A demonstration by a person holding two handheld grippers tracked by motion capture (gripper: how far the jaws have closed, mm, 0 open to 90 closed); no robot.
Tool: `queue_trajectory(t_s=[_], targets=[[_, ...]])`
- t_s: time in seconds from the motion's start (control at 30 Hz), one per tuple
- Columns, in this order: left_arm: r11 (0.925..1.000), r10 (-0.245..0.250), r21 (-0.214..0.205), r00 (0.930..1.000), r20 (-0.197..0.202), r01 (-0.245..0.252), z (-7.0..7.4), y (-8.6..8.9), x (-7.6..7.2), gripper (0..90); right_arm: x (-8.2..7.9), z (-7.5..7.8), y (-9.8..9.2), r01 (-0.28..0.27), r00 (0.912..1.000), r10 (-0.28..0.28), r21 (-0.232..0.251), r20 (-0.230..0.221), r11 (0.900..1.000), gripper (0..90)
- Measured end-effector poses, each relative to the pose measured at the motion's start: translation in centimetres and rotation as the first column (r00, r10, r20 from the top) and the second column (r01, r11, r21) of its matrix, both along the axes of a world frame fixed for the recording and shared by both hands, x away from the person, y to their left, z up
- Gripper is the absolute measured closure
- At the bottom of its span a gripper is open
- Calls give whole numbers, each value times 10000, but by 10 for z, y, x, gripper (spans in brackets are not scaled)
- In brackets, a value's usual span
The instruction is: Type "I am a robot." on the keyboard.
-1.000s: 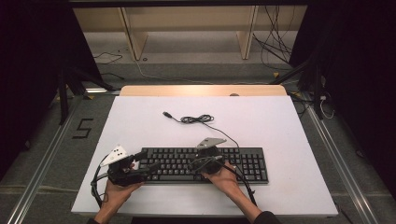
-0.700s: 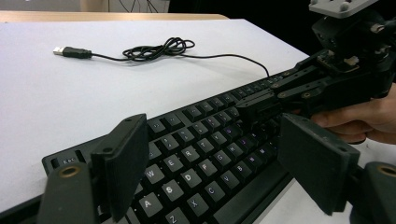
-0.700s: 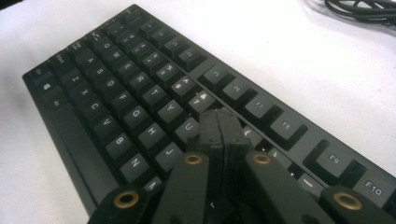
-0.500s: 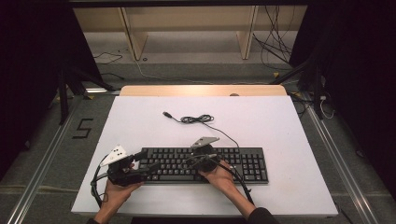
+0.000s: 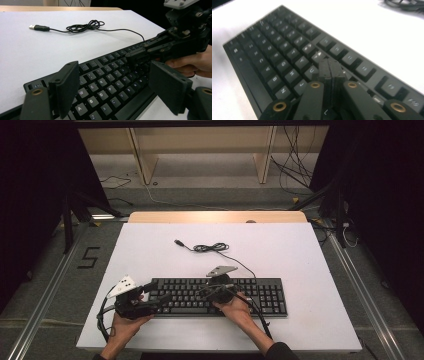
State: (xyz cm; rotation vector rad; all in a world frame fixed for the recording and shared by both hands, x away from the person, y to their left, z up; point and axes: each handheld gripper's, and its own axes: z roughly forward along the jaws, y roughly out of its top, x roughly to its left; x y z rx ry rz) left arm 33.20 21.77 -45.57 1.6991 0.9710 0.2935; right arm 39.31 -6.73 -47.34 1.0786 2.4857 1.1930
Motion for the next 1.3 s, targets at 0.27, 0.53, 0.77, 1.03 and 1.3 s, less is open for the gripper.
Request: queue_trajectory(t_s=[0.27,0.53,0.77,1.03,1.3], targets=[[10000,8,24,10000,-20,-8,0,0,0,243,-3,13,-13,218,9995,-238,902,211,9957,781],[10000,51,63,9999,-98,-50,0,0,1,244,-9,19,-26,278,9994,-302,1276,165,9914,498],[9995,229,230,9992,-323,-222,0,6,2,258,-16,27,-35,250,9988,-315,1616,378,9865,372],[9976,529,501,9929,-1068,-477,-4,14,6,356,-26,32,-42,21,9979,-148,1982,629,9802,313],[9919,595,1212,9838,-1690,-391,-8,17,8,562,-36,36,-50,-119,9969,-54,2180,786,9759,308]])
